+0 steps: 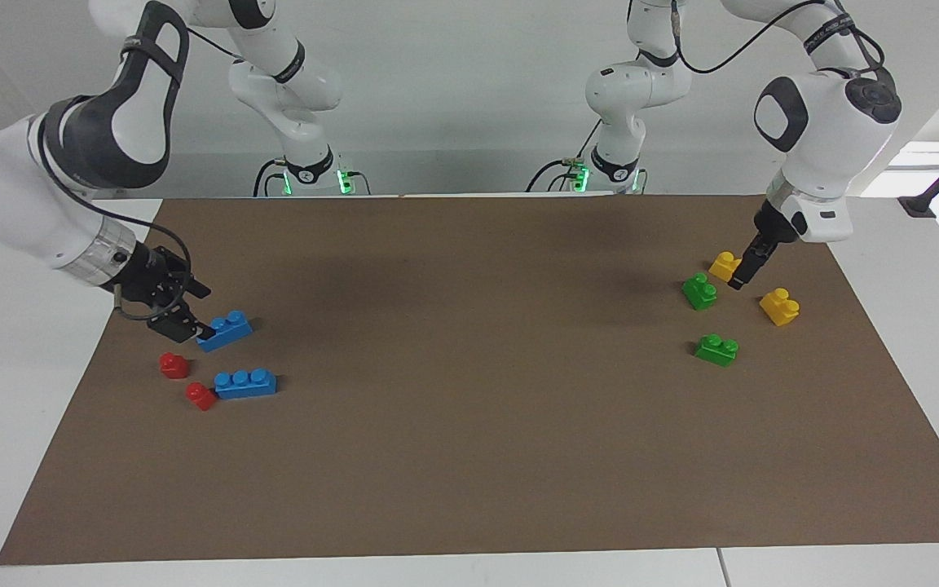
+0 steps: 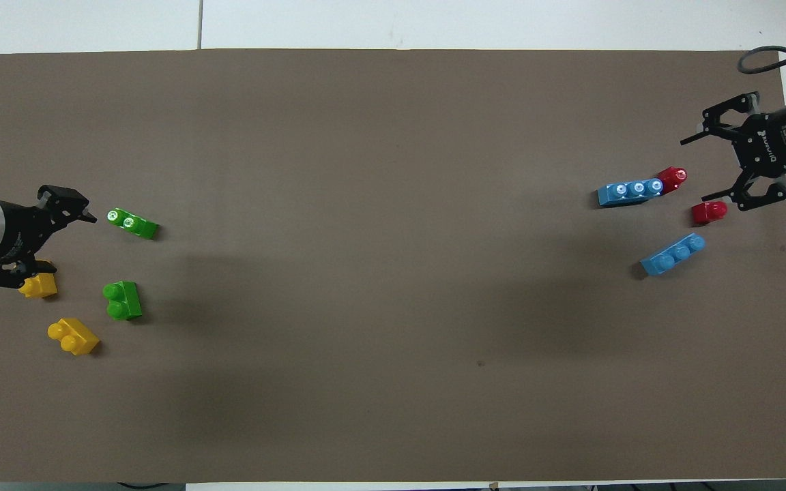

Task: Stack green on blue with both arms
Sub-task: 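Reach the left gripper to the green brick while the right gripper reaches the blue brick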

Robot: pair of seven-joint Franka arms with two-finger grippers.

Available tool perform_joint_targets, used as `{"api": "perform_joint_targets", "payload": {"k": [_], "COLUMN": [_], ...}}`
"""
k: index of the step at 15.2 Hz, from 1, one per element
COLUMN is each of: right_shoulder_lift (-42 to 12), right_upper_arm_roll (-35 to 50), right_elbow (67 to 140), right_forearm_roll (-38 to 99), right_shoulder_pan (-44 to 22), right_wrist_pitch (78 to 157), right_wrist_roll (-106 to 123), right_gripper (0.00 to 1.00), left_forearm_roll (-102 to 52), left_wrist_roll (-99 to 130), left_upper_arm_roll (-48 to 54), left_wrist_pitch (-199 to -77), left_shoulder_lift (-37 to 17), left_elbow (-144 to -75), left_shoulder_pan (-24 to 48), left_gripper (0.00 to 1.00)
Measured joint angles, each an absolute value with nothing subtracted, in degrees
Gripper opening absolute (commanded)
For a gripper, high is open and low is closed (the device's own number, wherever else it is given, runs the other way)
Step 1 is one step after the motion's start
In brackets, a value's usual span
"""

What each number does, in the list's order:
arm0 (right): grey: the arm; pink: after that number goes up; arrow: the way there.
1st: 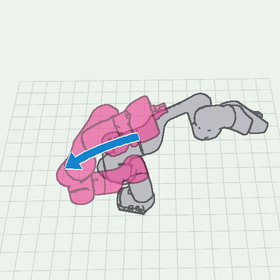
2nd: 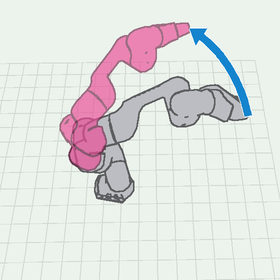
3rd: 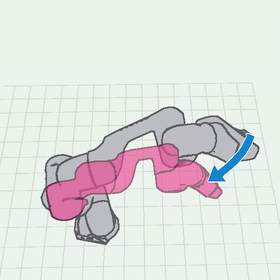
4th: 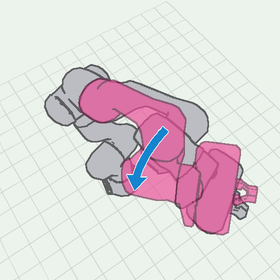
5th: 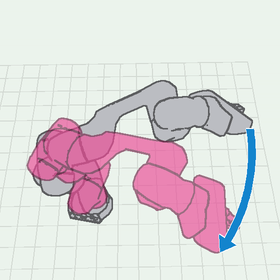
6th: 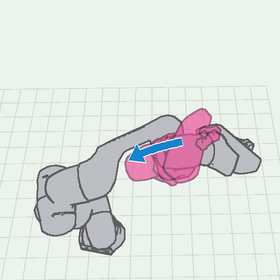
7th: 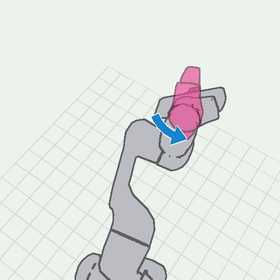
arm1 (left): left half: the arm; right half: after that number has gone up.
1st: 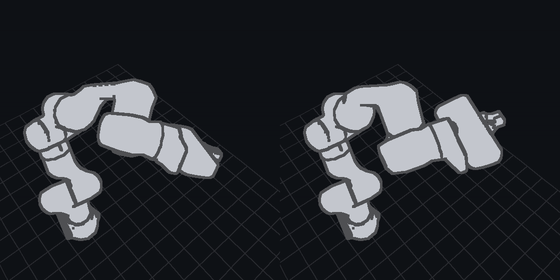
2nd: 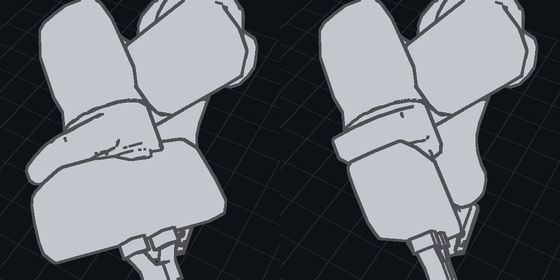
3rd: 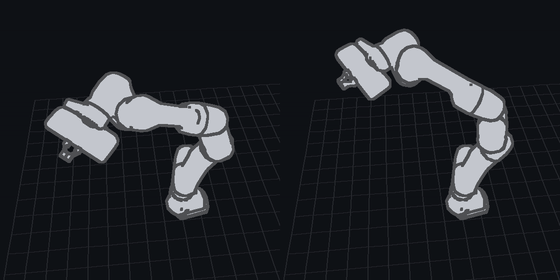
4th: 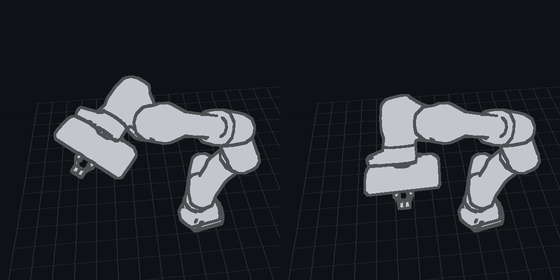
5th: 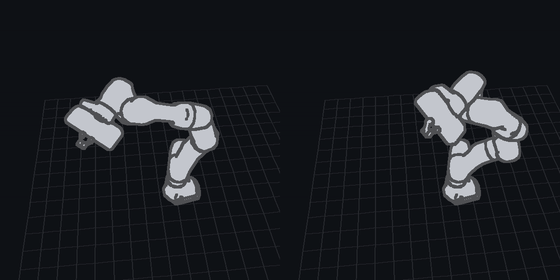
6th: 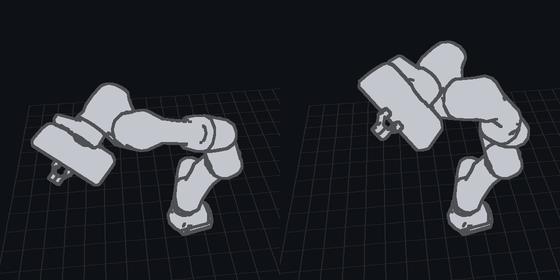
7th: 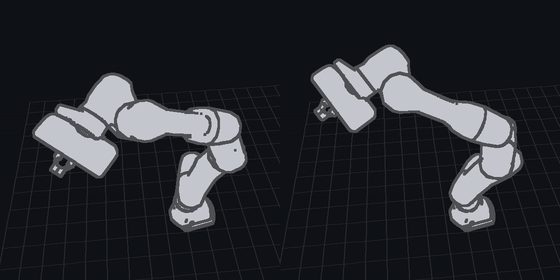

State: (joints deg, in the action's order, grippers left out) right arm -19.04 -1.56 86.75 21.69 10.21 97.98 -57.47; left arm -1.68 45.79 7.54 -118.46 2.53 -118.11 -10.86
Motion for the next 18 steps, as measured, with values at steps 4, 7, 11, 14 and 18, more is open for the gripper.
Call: {"api": "perform_joint_targets", "payload": {"k": [4, 7, 11, 14, 18], "right_shoulder_lift": [-20.6, -22.3, -25.3, -26.9, -28.5], "right_upper_arm_roll": [-1.6, -1.6, -1.6, -1.6, -1.5], "right_elbow": [86.4, 86.4, 86.4, 86.3, 86.3], "right_forearm_roll": [22.5, 22.9, 22.9, 22.9, 23.0], "right_shoulder_pan": [10.9, 10.9, 11.4, 11.7, 11.7], "right_wrist_pitch": [99.5, 100.1, 102.8, 105.0, 107.1], "right_wrist_roll": [-59.8, -60.1, -60.1, -59.0, -57.9], "right_gripper": [0.91, 0.91, 0.91, 0.91, 0.92], "left_forearm_roll": [-1.7, -1.7, -1.7, -1.7, -1.7], "left_wrist_roll": [51.4, 54.8, 57.4, 60.7, 64.7], "left_upper_arm_roll": [7.5, 7.5, 7.5, 7.5, 7.9], "left_wrist_pitch": [-124.0, -128.2, -133.0, -136.3, -139.9], "left_shoulder_lift": [-1.9, -5.5, -9.6, -11.7, -14.3], "left_elbow": [-118.3, -118.3, -118.3, -118.3, -118.3], "left_shoulder_pan": [-11.0, -11.7, -11.8, -11.8, -11.7], "left_gripper": [1.00, 1.00, 1.00, 1.00, 1.00]}}
